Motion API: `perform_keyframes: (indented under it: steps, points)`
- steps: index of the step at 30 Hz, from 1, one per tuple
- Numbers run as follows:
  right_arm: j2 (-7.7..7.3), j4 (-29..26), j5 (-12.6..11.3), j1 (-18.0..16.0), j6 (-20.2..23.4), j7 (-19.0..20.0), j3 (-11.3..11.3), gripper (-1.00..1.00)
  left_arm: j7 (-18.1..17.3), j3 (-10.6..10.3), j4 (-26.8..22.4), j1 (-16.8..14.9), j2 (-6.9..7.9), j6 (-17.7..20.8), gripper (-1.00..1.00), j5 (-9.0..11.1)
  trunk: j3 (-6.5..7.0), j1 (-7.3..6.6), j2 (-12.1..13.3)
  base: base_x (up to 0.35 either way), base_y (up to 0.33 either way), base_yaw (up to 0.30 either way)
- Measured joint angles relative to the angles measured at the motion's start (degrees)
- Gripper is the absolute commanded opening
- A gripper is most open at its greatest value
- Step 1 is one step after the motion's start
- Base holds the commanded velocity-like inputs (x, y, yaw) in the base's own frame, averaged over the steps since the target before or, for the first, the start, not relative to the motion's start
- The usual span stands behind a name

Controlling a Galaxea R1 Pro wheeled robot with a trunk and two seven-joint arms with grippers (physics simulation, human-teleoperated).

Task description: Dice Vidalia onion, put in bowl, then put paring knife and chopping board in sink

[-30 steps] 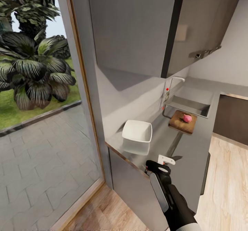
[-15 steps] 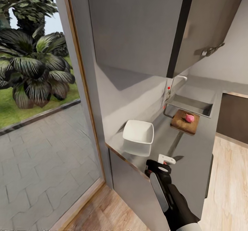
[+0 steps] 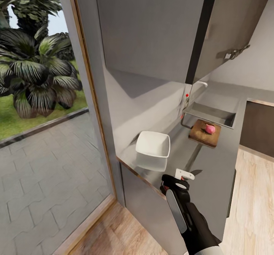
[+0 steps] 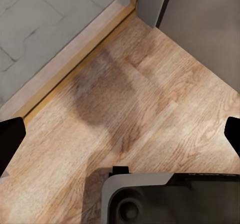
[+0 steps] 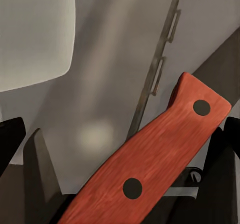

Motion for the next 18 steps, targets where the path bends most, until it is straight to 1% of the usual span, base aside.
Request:
perform_keyframes:
  steps: [18]
  points:
    - [0.00,0.0,0.0,0.0,0.0,0.0,0.0,1.00,0.0,0.0,0.1,0.0,0.00,0.0,1.00,0.0,-0.02,0.00,0.0,0.000,0.000,0.000]
